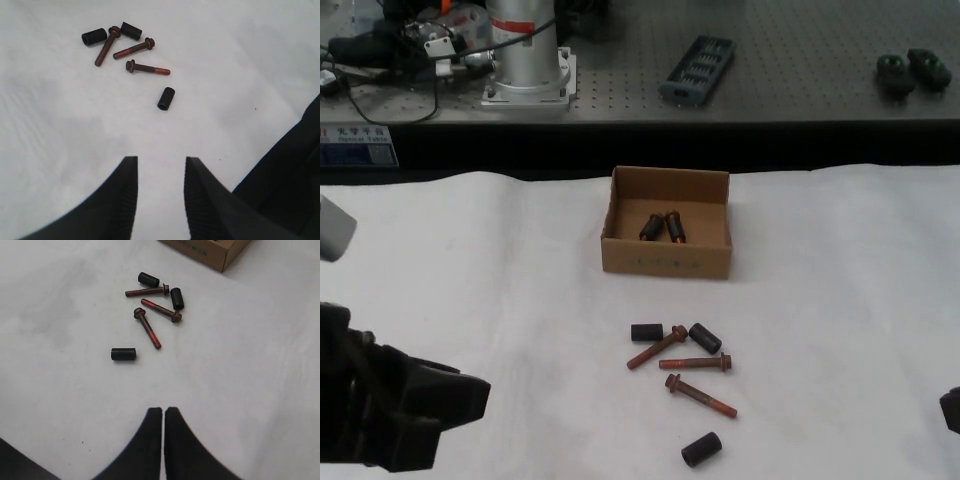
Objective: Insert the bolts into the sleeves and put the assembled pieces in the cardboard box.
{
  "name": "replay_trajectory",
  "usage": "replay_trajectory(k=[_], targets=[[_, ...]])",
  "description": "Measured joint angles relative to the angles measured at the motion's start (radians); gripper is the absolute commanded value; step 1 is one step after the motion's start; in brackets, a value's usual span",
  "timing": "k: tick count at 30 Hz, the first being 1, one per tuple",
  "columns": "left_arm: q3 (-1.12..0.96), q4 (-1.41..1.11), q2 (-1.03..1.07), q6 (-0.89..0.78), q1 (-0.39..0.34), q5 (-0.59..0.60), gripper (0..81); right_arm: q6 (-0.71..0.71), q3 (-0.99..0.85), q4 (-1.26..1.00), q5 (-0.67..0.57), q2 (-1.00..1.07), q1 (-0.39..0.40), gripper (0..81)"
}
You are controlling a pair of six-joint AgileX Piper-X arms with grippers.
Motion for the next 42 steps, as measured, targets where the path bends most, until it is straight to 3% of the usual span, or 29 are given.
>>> replay_trajectory(k=[9, 17, 22, 24, 34, 42], targets=[[0.003, -0.008, -0.014, -0.035, 0.0, 0.0, 23.4, -0.007, 0.0, -0.02, 0.0, 0.0, 0.0, 1.8], [0.003, -0.014, -0.015, -0.062, 0.0, 0.0, 23.4, -0.163, 0.0, -0.052, -0.065, 0.118, 0.0, 1.6], [0.003, -0.014, -0.015, -0.065, 0.0, 0.0, 23.4, -0.216, 0.0, -0.104, -0.124, 0.281, 0.0, 28.8], [0.003, -0.014, -0.015, -0.067, 0.0, 0.0, 23.4, -0.235, -0.005, -0.133, -0.138, 0.381, 0.0, 35.0], [0.003, -0.014, -0.015, -0.069, 0.0, 0.0, 23.4, -0.458, -0.232, -0.195, -0.067, 0.842, 0.0, 31.4], [0.003, -0.014, -0.015, -0.061, 0.0, 0.0, 23.4, -0.49, -0.417, -0.235, -0.092, 1.117, 0.0, 31.4]])
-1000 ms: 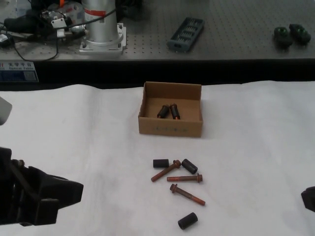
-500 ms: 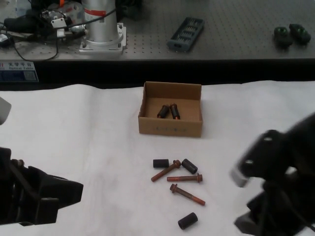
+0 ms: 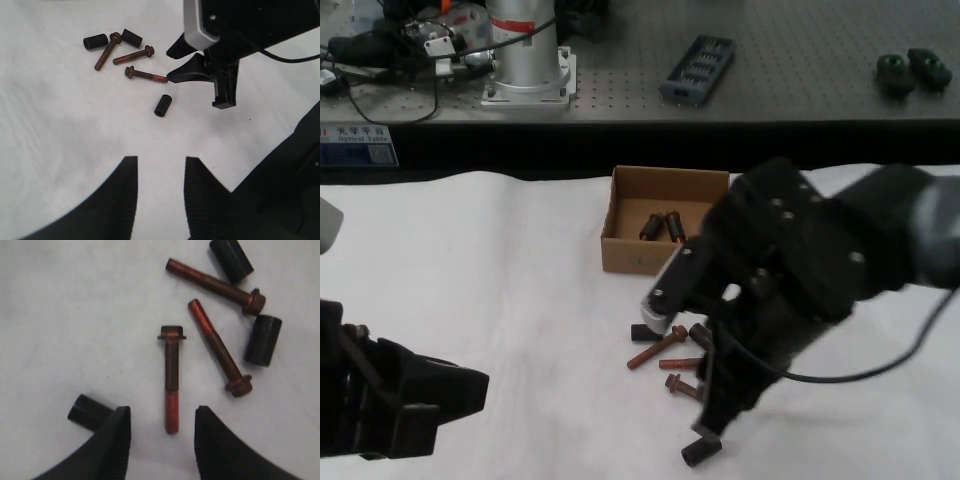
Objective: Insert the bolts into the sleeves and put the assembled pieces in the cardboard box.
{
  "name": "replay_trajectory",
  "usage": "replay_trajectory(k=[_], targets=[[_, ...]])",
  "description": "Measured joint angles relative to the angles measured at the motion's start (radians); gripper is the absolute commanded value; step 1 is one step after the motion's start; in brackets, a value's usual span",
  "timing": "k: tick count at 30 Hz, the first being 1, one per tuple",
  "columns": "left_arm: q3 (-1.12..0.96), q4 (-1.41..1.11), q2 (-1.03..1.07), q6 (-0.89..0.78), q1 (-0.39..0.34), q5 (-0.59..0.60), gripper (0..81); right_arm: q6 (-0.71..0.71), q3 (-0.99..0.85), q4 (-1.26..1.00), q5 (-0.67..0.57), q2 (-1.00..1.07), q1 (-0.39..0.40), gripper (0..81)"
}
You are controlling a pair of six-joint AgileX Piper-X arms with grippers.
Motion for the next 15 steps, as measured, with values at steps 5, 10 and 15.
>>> replay_trajectory(k=[5, 10, 15], targets=[[0.0, 0.0, 0.0, 0.036, 0.0, 0.0, 23.4, -0.041, -0.057, -0.007, -0.006, 0.085, 0.0, 31.4], [0.0, 0.0, 0.0, 0.06, 0.0, 0.0, 23.4, -0.069, -0.102, -0.021, -0.006, 0.143, 0.0, 31.4], [0.0, 0.0, 0.0, 0.06, 0.0, 0.0, 23.4, -0.109, -0.102, -0.022, -0.009, 0.168, 0.0, 31.4]])
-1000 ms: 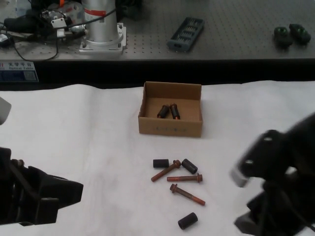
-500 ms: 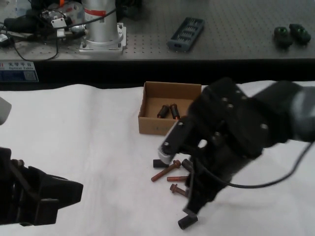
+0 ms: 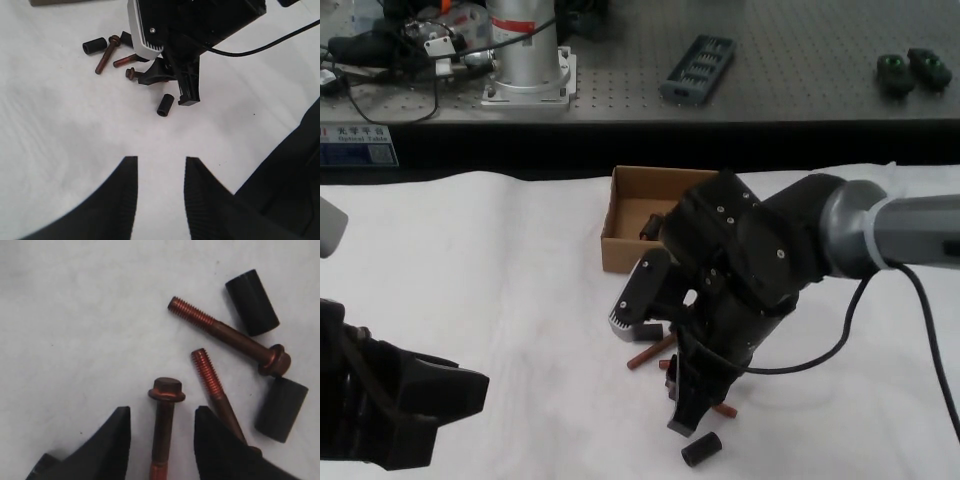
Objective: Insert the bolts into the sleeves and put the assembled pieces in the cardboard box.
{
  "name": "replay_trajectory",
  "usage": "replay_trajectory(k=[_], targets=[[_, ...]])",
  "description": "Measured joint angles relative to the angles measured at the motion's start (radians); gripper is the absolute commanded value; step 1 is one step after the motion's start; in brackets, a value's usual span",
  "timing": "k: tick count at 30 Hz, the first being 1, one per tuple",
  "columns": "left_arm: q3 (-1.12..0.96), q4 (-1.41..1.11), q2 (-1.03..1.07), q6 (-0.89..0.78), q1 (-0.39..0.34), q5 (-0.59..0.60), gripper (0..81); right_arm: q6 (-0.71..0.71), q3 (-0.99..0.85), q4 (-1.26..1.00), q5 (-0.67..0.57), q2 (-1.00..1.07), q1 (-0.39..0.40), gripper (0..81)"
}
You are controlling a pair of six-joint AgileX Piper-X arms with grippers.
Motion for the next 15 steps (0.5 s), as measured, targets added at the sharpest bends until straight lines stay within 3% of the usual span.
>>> replay_trajectory(k=[15], targets=[[0.0, 0.0, 0.0, 0.021, 0.0, 0.0, 23.4, -0.026, -0.004, -0.036, -0.003, 0.056, 0.0, 31.4]])
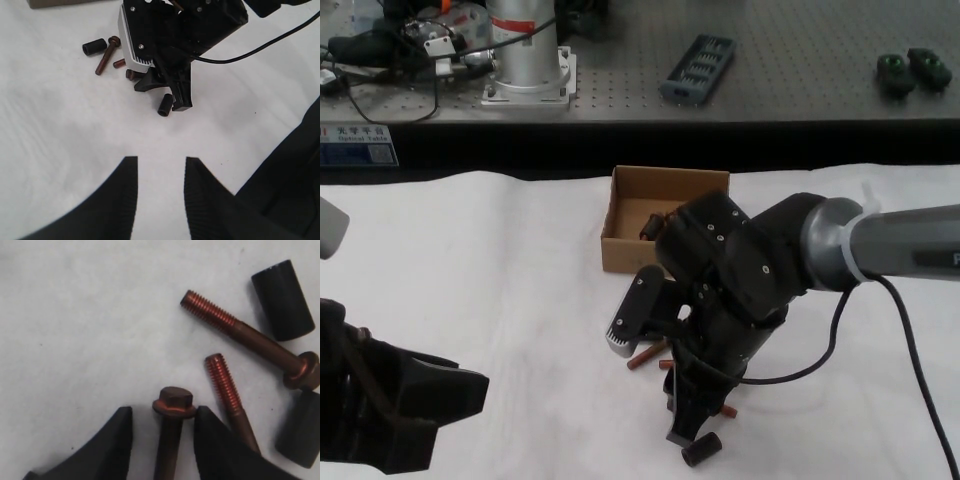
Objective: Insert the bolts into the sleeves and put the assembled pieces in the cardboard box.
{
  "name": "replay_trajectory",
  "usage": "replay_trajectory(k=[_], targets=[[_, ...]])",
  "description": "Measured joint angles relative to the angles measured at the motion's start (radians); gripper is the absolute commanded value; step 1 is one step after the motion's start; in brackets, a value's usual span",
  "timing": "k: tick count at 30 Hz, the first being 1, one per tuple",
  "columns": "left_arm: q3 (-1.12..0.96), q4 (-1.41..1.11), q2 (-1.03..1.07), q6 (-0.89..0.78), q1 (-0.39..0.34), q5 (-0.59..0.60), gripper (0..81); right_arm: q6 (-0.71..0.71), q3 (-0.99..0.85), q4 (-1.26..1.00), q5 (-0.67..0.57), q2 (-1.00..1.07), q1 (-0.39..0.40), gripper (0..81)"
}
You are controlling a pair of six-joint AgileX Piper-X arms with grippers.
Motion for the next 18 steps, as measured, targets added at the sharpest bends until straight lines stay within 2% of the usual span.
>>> replay_trajectory(k=[4, 13, 18], targets=[[0.0, 0.0, 0.0, 0.0, 0.0, 0.0, 23.4, -0.003, -0.004, 0.001, -0.008, 0.006, 0.0, 29.3], [0.0, 0.0, 0.0, 0.003, 0.0, 0.0, 23.4, -0.03, -0.006, 0.017, -0.015, 0.006, 0.0, 2.2], [0.0, 0.0, 0.0, 0.003, 0.0, 0.0, 23.4, -0.029, -0.012, 0.032, -0.015, 0.006, 0.0, 1.8]])
